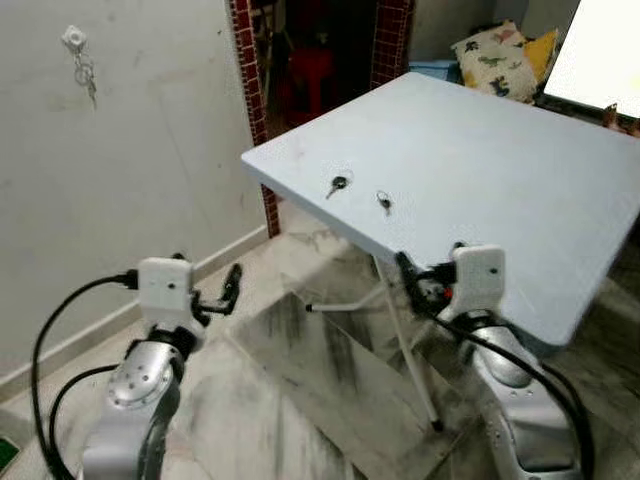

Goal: Hang keys on a hook

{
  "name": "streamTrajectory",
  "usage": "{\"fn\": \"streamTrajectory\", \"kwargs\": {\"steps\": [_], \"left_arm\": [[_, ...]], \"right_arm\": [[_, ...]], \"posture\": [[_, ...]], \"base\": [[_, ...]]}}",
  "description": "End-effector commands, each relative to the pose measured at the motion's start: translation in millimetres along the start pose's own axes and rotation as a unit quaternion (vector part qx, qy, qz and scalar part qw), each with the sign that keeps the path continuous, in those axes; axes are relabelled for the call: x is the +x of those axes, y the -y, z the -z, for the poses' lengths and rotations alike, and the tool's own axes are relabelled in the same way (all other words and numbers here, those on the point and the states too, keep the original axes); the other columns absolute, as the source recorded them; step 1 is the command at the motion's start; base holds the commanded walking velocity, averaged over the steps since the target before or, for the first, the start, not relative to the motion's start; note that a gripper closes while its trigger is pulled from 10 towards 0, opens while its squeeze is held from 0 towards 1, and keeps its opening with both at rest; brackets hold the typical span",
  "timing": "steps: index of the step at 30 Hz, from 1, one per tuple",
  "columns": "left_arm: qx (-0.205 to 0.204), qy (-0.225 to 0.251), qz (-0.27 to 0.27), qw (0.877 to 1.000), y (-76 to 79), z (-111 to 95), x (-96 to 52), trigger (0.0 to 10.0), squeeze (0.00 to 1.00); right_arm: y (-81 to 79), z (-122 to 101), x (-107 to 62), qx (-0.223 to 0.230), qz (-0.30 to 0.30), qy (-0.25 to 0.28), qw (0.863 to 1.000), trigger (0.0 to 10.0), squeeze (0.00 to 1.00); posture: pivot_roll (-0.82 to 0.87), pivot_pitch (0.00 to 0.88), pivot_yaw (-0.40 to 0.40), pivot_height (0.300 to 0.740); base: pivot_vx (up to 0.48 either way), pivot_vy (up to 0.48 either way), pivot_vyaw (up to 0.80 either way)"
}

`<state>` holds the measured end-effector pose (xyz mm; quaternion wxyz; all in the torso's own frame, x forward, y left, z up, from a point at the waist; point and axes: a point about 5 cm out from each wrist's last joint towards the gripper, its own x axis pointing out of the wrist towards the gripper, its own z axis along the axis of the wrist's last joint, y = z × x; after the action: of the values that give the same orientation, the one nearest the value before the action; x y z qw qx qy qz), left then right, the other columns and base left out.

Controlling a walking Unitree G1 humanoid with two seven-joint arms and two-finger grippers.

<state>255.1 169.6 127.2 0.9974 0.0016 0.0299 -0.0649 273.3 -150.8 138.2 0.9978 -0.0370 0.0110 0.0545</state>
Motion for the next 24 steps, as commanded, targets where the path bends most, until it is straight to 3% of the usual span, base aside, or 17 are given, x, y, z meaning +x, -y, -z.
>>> {"fn": "streamTrajectory", "kwargs": {"steps": [1, 10, 19, 24], "left_arm": [[0.006, -0.001, -0.008, 1.000, -6.5, 0, -1.1, 10.0, 0.00], [0.006, -0.003, -0.008, 1.000, -5.7, 1, -1.4, 10.0, 0.00], [0.001, -0.002, -0.002, 1.000, -4.4, 2, 0.3, 10.0, 0.00], [0.001, -0.005, 0.003, 1.000, -4.3, 3, 0.4, 10.0, 0.00]], "right_arm": [[-7.7, -3, 2.0, 0.005, -0.015, 0.005, 1.000, 10.0, 0.00], [-7.5, -3, 1.8, 0.002, -0.014, 0.008, 1.000, 10.0, 0.00], [-5.7, -2, 2.2, 0.000, -0.006, 0.009, 1.000, 10.0, 0.00], [13.6, 2, 0.0, -0.005, 0.030, 0.002, 1.000, 10.0, 0.00]], "posture": [[0.09, 0.000, 0.045, 0.740], [0.09, 0.000, 0.046, 0.740], [0.09, 0.000, 0.049, 0.740], [0.08, 0.000, 0.052, 0.740]], "base": [[0.319, 0.266, 0.00], [0.310, 0.175, 0.00], [0.000, 0.000, 0.00], [0.000, -0.415, 0.00]]}}
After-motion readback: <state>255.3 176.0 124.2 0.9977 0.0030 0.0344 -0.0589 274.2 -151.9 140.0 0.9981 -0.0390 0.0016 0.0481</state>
